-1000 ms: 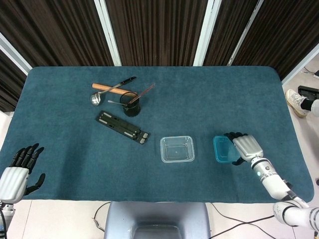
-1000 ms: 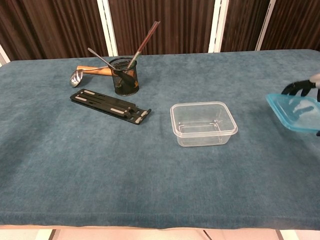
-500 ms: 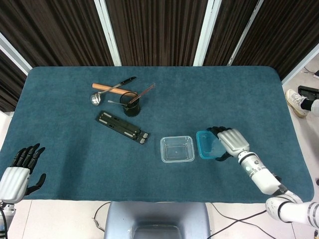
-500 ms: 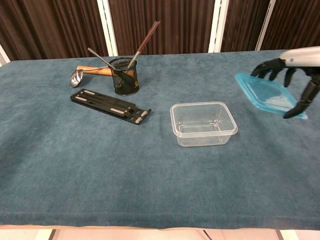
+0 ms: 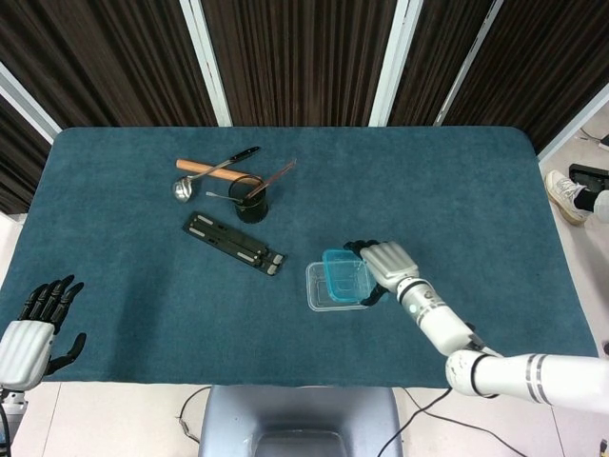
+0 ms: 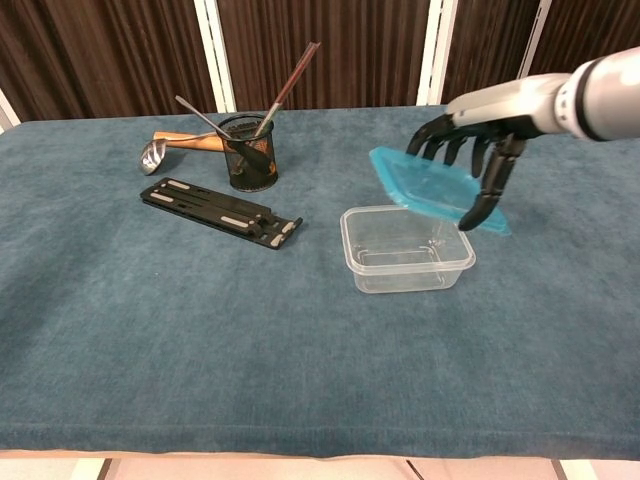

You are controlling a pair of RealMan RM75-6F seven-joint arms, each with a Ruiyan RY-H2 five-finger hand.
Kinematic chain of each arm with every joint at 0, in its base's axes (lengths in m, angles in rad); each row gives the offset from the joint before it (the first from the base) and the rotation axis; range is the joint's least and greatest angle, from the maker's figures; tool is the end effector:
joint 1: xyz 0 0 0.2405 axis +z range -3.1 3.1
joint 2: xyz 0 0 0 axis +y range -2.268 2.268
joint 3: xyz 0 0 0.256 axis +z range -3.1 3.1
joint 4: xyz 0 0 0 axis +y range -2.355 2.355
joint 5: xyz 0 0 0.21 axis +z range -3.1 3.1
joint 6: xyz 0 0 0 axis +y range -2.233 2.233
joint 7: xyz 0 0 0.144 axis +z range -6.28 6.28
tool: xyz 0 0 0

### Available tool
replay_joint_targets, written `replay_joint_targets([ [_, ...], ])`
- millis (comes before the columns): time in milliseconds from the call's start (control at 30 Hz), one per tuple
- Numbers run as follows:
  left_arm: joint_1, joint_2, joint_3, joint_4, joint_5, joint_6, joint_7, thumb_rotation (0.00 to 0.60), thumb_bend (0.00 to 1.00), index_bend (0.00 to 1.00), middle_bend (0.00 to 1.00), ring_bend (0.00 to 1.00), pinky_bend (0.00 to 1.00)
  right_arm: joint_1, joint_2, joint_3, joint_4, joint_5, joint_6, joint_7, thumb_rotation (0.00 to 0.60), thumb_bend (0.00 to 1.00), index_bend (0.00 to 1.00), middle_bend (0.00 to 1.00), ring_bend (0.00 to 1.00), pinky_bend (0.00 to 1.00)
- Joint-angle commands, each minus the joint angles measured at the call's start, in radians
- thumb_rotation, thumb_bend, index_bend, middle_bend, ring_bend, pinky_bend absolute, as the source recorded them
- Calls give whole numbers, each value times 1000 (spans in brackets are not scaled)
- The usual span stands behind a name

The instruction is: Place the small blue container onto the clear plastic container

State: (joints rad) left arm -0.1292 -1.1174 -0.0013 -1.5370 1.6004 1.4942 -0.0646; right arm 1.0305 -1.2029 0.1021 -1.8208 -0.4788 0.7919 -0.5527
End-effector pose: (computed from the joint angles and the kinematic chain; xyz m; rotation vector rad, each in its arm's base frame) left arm -0.3085 0.1851 0.1555 -1.5176 -0.8555 -0.9514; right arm -0.1184 -0.3528 0.0403 1.9506 -1.1447 0.5764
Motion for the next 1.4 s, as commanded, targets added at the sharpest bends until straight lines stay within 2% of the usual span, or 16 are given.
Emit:
replay_joint_targets([
  [33, 1, 1, 0, -1, 0, 1, -2, 600, 408, 0, 0, 0, 81, 75, -60, -27, -4, 96, 49, -78, 600, 130, 778, 485, 470, 421],
  [167, 2, 3, 1, -1, 1, 2, -4, 600, 407, 0, 0, 0, 81, 115, -96, -48, -1, 158, 82, -124, 600, 130, 776, 485, 470, 421],
  [367, 2, 4, 2, -2, 3, 4, -7, 600, 408, 0, 0, 0, 81, 138, -124, -66, 11, 193, 108, -148, 600, 130, 775, 485, 470, 421],
  [767, 0, 2, 1, -3, 2, 0, 0, 600, 408, 0, 0, 0, 81, 144, -141, -82, 39, 192, 132, -155, 600, 130, 774, 485, 469, 421],
  [1400, 1, 4, 0, -3, -1, 1, -6, 600, 408, 0, 0, 0, 81, 159, -194, -70, 74, 212, 151, -177, 600, 130, 771, 485, 469, 421],
])
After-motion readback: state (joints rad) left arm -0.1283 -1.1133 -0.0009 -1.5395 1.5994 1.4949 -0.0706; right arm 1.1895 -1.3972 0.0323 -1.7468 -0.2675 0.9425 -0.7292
